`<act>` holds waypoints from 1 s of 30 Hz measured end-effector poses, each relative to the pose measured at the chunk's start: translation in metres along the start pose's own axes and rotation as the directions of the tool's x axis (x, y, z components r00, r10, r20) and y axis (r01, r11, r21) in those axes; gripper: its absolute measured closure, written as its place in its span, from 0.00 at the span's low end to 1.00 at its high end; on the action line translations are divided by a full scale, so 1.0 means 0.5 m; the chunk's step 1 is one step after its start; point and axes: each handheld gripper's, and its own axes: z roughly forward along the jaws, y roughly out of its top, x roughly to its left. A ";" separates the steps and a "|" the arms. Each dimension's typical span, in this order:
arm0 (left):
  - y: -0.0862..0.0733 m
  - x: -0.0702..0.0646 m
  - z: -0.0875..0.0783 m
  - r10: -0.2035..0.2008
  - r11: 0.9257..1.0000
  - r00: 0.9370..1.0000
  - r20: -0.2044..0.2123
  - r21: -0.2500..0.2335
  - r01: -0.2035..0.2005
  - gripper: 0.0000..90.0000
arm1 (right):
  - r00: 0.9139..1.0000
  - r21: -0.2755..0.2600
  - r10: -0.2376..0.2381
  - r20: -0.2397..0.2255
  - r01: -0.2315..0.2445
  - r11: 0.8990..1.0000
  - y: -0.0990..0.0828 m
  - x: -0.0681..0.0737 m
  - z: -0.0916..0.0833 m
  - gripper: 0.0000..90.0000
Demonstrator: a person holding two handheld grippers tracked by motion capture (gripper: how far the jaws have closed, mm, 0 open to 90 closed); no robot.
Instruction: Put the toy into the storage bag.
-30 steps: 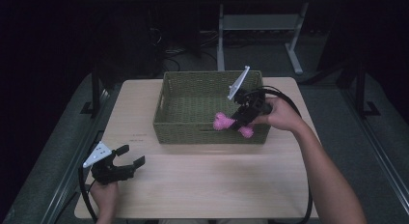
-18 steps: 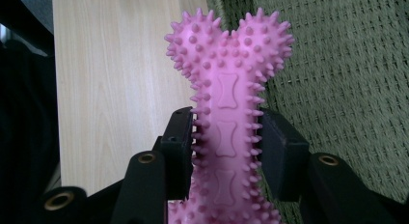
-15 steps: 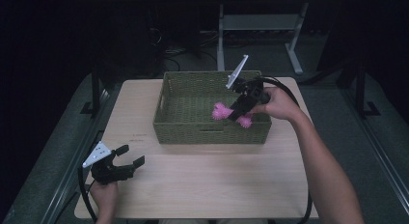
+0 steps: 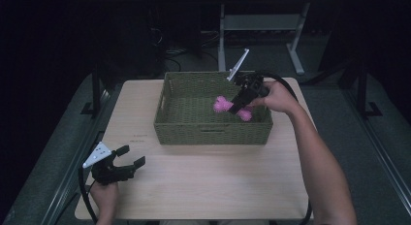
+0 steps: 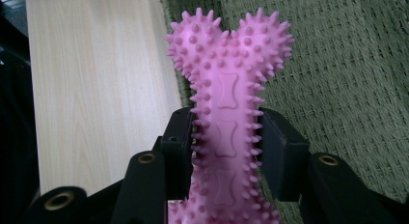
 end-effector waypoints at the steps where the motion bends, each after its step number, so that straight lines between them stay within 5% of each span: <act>1: 0.000 0.000 0.001 0.001 1.000 1.000 0.001 0.002 -0.001 0.15 | 1.000 -0.001 0.000 0.000 0.000 1.000 0.000 -0.002 0.001 0.64; 30: 0.000 -0.001 0.001 0.003 1.000 1.000 0.000 0.003 -0.003 0.15 | 0.998 0.033 0.062 0.001 -0.062 0.998 -0.012 -0.059 0.061 0.64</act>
